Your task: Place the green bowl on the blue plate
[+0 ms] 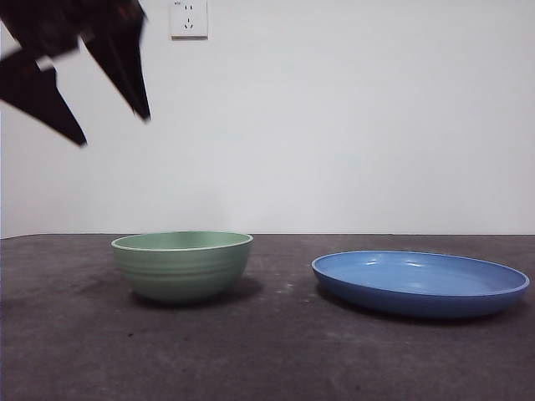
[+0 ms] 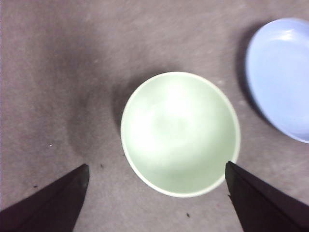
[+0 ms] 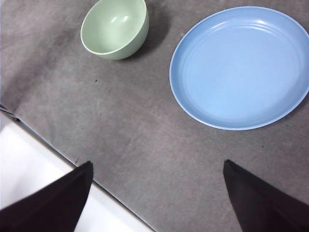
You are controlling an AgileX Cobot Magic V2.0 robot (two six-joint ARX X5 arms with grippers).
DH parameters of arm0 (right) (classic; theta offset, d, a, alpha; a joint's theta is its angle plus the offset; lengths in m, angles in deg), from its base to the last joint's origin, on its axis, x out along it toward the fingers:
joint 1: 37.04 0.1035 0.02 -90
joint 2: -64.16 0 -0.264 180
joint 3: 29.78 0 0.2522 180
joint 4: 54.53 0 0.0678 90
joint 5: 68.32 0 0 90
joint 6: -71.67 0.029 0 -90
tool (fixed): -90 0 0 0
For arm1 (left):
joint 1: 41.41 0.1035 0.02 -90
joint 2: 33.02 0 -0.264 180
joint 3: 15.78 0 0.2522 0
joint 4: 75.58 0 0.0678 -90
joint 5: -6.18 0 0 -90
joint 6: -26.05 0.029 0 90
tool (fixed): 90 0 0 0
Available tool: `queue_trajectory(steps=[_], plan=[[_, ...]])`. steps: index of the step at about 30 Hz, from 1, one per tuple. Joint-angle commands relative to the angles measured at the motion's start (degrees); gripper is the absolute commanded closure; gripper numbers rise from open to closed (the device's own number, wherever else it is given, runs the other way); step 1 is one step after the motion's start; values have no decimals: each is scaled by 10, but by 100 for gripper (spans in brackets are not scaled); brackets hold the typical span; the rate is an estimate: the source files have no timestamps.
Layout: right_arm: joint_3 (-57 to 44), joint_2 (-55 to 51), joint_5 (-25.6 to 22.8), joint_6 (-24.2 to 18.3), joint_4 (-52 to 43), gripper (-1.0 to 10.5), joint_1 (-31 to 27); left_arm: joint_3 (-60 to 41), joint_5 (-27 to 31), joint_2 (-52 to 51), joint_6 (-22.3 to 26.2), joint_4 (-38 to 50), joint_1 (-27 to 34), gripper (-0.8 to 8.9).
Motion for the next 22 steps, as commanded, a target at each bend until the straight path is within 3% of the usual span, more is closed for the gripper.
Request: queue_trajectory(steps=[1,18,22], plan=[[12,3,2,-3,-6,514,2,12,19,44,0,12,-5,377],[12,3,1,-3,-7,515,2,12,32,216,-2,82,-7,383],[12,3,1,-4,-8,514,2,12,51,223,-2,82,-10,475]])
